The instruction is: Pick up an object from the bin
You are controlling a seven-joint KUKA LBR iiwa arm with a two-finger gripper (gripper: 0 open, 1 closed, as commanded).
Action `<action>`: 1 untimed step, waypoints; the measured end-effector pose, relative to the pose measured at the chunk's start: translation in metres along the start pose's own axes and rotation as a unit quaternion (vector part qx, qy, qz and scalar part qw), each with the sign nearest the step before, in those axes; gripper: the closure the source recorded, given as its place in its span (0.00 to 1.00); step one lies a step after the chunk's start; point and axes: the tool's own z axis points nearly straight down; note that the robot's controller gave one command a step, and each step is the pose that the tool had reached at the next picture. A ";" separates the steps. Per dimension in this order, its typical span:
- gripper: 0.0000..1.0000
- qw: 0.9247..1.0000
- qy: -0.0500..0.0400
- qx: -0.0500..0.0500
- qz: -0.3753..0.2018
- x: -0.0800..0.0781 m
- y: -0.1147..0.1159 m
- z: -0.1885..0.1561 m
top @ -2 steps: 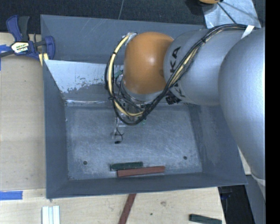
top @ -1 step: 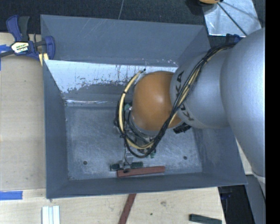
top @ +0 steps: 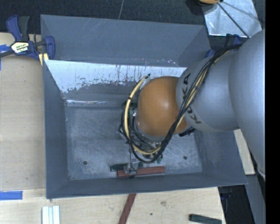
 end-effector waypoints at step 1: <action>0.00 1.000 -0.001 0.000 0.004 0.008 -0.015 -0.007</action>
Offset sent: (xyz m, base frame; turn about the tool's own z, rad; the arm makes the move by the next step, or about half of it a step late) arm -0.0092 -0.0063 -0.0234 0.0824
